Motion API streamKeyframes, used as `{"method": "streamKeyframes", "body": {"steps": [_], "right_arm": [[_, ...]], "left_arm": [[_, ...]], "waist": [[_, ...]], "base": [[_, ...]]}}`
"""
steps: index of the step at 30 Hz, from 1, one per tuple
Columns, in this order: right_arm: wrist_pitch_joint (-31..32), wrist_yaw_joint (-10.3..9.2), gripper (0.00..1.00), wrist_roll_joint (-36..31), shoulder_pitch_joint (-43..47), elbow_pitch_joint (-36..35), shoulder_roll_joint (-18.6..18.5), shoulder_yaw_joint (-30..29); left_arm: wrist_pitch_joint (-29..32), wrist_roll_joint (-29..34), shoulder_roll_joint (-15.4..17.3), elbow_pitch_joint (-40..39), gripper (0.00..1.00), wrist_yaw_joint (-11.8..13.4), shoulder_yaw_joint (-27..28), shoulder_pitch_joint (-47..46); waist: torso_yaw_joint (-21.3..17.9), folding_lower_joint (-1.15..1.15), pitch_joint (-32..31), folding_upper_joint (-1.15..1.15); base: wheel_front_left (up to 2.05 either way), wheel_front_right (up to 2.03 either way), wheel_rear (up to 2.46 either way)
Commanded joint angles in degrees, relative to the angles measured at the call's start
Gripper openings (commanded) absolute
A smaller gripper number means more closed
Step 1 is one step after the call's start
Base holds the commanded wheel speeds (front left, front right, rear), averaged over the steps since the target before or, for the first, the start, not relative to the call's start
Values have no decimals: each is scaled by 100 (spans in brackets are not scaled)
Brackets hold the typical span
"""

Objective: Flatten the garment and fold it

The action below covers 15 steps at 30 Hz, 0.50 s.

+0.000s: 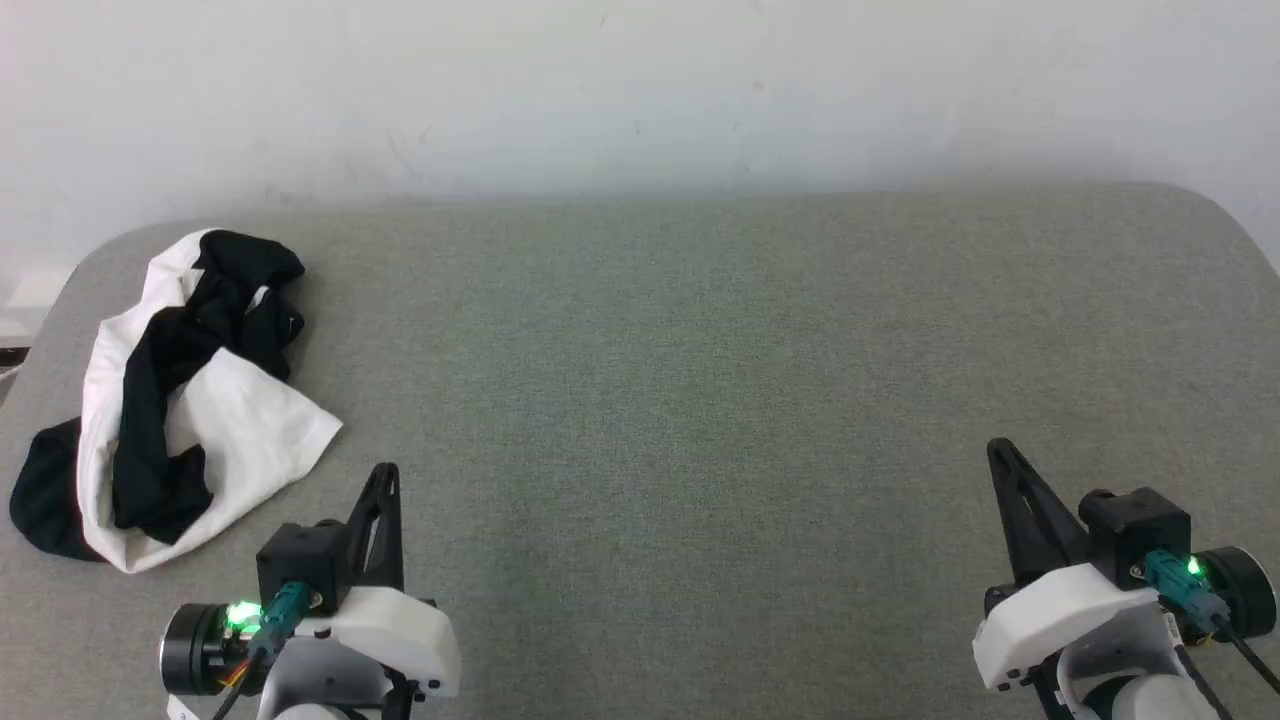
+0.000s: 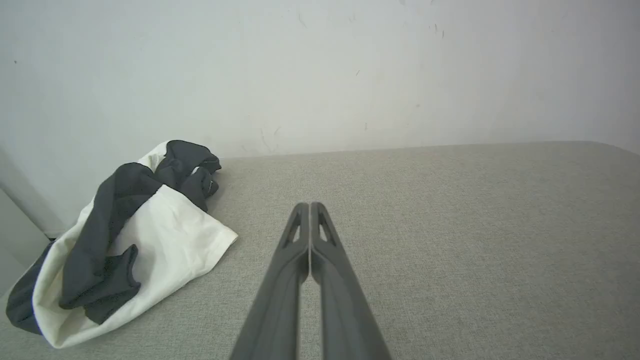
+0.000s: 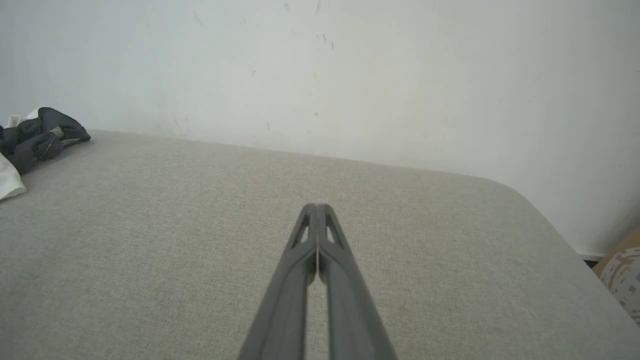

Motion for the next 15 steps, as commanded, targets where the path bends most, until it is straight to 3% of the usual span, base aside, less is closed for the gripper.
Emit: {"method": "streamKeyframes", "body": {"steps": [1,15], "right_arm": [[3,30,0,-27,-60,-31,-5,3],[3,30,0,-27,-60,-31,-5,3]], "left_arm": [[1,38,-7,12,0,-47,18,-74],[1,38,-7,12,0,-47,18,-74]], "waist": [[0,0,0,0],[0,0,0,0]], "base": [[0,0,0],[0,0,0]]}}
